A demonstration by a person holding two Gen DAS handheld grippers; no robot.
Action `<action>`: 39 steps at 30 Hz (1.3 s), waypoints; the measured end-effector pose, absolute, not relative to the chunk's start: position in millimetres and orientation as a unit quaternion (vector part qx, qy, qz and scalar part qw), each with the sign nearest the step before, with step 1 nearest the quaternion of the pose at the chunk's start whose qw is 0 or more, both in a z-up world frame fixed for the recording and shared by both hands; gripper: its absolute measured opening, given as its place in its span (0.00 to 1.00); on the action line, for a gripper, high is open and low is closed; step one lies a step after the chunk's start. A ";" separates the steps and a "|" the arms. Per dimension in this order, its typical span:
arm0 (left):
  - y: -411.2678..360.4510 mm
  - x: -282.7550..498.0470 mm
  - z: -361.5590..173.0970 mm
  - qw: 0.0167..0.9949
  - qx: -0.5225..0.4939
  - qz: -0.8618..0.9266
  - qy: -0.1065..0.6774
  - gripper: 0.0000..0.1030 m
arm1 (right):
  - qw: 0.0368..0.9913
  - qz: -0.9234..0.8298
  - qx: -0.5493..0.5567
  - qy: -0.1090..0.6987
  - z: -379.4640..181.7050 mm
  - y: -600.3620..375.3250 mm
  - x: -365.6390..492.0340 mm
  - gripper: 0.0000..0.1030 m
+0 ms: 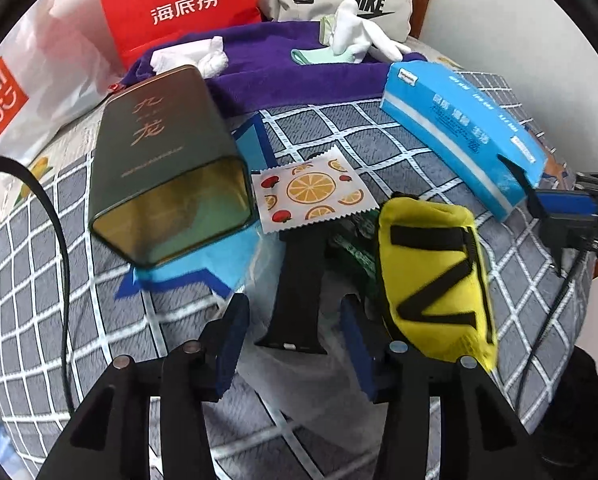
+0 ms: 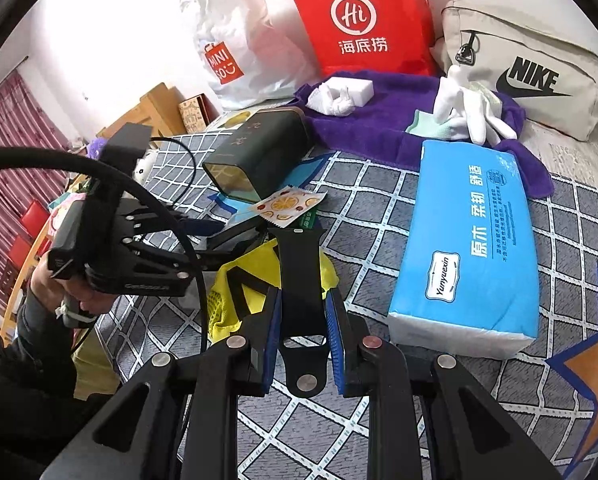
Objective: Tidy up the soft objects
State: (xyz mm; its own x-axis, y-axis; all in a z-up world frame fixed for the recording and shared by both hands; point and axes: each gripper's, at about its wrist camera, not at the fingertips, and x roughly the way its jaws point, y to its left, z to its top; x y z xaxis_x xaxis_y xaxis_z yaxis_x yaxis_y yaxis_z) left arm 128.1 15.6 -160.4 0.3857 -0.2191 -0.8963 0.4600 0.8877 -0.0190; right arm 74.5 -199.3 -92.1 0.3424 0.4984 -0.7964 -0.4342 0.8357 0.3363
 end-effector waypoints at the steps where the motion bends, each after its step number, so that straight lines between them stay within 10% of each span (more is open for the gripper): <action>1: 15.9 127.9 -159.6 0.825 0.119 -0.203 0.514 0.28 | 0.818 0.284 0.034 0.498 -92.4 -199.6 74.3 0.22; 8: 38.9 109.4 -133.2 0.837 0.091 -0.207 0.499 0.08 | 0.819 0.282 0.033 0.499 -90.9 -198.3 71.1 0.22; 17: 40.0 103.5 -140.0 0.833 0.088 -0.211 0.504 0.08 | 0.818 0.295 0.029 0.493 -85.0 -189.8 67.2 0.22; 26: 12.5 124.5 -161.7 0.825 0.143 -0.196 0.510 0.36 | 0.822 0.288 0.026 0.490 -77.7 -191.1 63.9 0.22; 29: 15.0 127.0 -161.4 0.827 0.128 -0.202 0.509 0.19 | 0.823 0.283 0.028 0.492 -79.0 -195.0 63.8 0.22; 39: 33.6 111.0 -138.5 0.838 0.095 -0.210 0.495 0.19 | 0.824 0.289 0.030 0.486 -75.3 -195.4 61.7 0.22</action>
State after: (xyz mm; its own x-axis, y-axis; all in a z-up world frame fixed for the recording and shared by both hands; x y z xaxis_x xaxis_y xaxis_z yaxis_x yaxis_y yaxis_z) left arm 111.0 33.6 -138.5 0.4220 -0.2579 -0.8691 0.4452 0.8941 -0.0491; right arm 61.7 -195.4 -75.3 0.3606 0.5056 -0.7838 -0.4481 0.8309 0.3298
